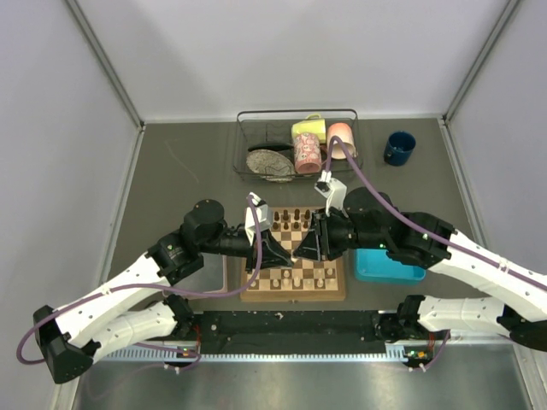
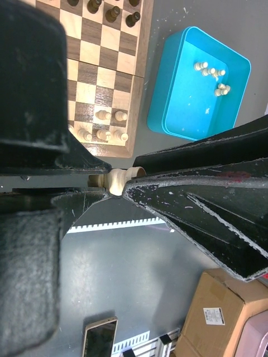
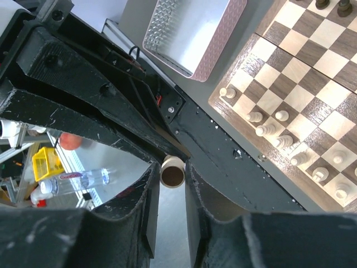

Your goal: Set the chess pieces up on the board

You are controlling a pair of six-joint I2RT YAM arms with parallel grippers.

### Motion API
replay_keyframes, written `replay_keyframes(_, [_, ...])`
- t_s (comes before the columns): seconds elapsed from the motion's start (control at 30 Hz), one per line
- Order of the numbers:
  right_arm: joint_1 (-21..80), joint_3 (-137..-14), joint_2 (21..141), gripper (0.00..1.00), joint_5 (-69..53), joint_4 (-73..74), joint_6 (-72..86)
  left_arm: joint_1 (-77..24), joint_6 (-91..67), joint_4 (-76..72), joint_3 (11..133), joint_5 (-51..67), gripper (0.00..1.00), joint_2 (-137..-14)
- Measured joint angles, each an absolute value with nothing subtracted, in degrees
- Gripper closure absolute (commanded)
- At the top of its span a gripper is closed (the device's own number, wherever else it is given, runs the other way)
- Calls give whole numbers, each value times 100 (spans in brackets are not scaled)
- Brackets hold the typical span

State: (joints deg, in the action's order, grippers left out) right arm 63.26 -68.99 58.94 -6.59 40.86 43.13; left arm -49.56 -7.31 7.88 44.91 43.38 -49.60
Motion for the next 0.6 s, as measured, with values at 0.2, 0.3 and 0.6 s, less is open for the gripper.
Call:
replay_keyframes(0.2, [6326, -6899, 5896, 100, -659, 4066, 4318, -4954, -731, 799, 4491, 4294, 81, -4941])
replay_keyframes(0.3, [6326, -6897, 5896, 100, -657, 4047, 4322, -4956, -731, 792, 4491, 4257, 68, -4934])
replay_keyframes(0.6, [6326, -6897, 5802, 100, -434, 4049, 4412, -4956, -740, 755, 4486, 4110, 11, -4877])
